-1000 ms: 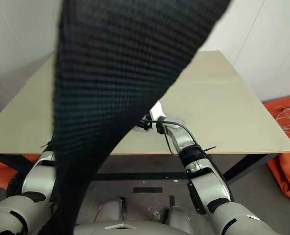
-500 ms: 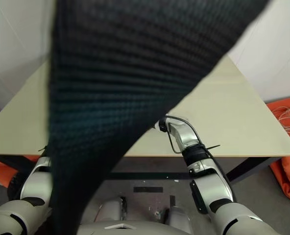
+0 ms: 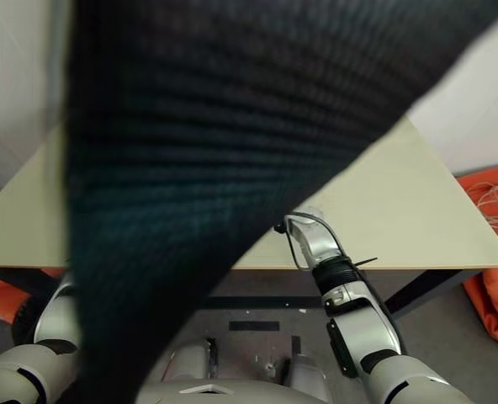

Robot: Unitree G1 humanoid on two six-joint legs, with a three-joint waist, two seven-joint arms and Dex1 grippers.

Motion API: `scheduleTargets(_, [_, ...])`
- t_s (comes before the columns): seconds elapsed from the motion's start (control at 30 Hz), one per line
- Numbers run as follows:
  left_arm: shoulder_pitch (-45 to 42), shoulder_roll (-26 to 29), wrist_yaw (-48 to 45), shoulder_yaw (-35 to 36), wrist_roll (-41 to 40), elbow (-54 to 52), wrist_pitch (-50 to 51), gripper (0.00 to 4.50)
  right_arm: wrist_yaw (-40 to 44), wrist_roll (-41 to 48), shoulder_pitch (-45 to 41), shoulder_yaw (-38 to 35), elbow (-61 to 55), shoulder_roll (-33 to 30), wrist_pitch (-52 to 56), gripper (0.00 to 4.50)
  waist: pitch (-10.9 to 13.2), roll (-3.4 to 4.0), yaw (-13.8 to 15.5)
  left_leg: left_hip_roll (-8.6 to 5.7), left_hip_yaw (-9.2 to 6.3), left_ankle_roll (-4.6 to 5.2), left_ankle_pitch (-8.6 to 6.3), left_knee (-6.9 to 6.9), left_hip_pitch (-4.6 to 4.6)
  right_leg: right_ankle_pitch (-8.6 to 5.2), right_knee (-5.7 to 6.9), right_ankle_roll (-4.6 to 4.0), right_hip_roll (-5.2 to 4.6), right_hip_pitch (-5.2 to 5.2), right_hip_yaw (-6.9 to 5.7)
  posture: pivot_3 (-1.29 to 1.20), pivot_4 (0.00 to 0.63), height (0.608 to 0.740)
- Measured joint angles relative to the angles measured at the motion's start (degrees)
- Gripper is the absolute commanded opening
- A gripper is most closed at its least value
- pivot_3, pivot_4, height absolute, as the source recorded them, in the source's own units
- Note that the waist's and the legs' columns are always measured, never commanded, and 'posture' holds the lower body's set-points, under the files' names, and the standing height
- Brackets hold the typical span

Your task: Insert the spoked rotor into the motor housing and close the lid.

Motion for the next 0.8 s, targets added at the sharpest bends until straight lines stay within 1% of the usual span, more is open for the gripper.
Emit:
scheduleTargets(0.13, [-0.3, -0.5, -0.3, 0.1, -0.9, 0.0, 0.6, 0.01, -1.1, -1.8, -0.3, 0.8, 1.8, 0.8, -2.8, 3.11, 0.0, 0.0, -0.3, 0.01, -0.02, 0.0, 0.0, 0.0, 0.13, -0.04, 0.03, 0.07, 0.01, 0.06, 0.0, 0.0, 0.0, 0.74])
scheduleTargets(0.3, [-0.4, -0.5, -0.3, 0.3, -1.4, -0.4, 1.0, 0.01, -1.3, -2.4, -0.4, 1.0, 2.3, 0.9, -3.7, 3.11, 0.0, -0.01, -0.4, 0.01, -0.03, 0.0, 0.0, 0.0, 0.16, -0.03, 0.03, 0.06, 0.01, 0.09, 0.0, 0.0, 0.0, 0.74])
scheduleTargets(0.8, [-0.9, -0.3, 1.5, -0.4, 0.3, 0.3, 1.8, 0.01, -1.2, -2.6, -1.0, 1.0, 2.0, 0.7, -2.6, 3.11, 0.0, 0.0, -0.4, 0.01, -0.04, 0.0, 0.0, 0.0, 0.13, -0.02, 0.04, 0.05, 0.01, 0.08, 0.0, 0.0, 0.0, 0.74])
